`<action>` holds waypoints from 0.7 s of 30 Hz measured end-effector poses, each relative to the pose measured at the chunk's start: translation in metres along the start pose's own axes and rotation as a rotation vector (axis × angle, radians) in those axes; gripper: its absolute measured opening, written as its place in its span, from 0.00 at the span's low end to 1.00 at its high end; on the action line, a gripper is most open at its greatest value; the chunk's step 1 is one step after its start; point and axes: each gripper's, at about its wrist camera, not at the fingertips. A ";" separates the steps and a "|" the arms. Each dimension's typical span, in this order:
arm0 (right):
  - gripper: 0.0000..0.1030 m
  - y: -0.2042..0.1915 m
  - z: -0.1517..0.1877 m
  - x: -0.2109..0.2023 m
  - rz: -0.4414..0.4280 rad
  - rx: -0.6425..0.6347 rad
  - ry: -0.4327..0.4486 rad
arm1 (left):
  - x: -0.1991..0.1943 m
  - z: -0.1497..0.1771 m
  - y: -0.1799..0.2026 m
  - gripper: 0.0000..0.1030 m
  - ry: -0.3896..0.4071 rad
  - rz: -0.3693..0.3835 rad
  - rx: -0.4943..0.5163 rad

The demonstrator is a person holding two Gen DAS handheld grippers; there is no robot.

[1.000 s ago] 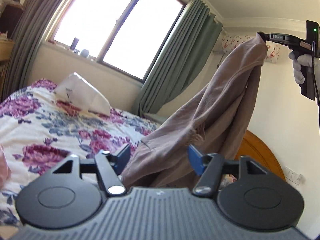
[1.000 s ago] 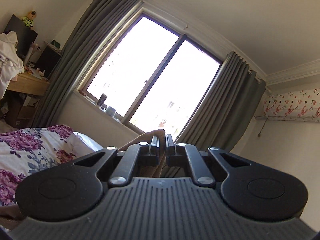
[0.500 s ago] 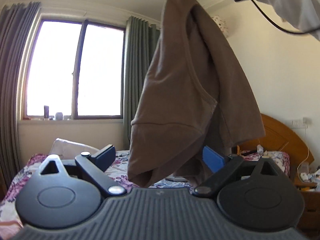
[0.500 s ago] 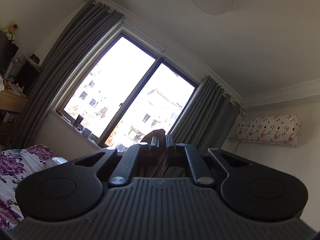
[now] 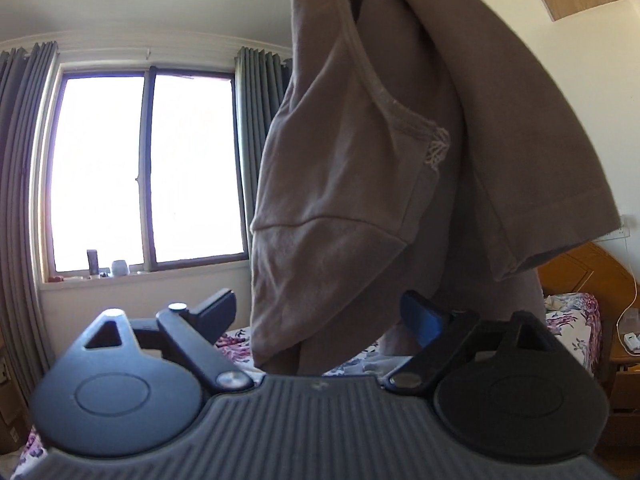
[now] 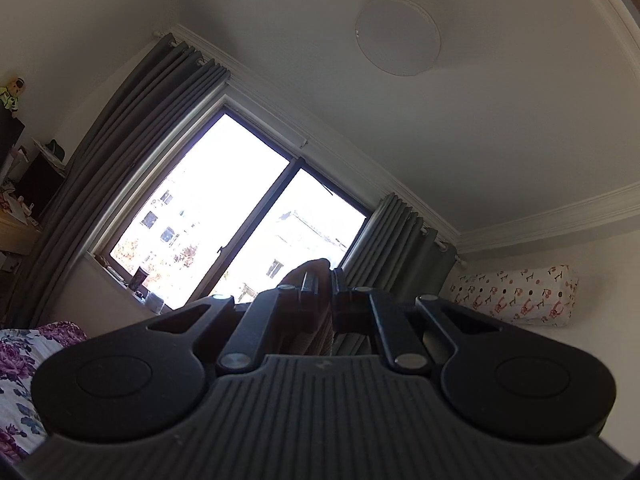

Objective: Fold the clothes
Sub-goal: 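Grasp the hanging top with the left tool while the right tool holds it up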

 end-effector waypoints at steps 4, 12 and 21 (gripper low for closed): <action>0.05 0.012 0.003 -0.009 0.014 0.020 -0.009 | 0.014 -0.008 -0.017 0.31 0.007 -0.044 -0.013; 0.05 0.040 0.007 -0.021 0.060 0.062 -0.038 | 0.020 -0.047 -0.082 0.02 0.030 -0.166 -0.144; 0.05 0.068 0.031 -0.037 0.047 0.150 -0.118 | 0.018 -0.125 -0.133 0.02 0.132 -0.366 -0.021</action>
Point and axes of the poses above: each gripper's, at about its wrist camera, not at the fingertips, and x roughly the way its jaws point, y to its right, z to its underside, and after that the axes turned 11 degrees about x, right-handed
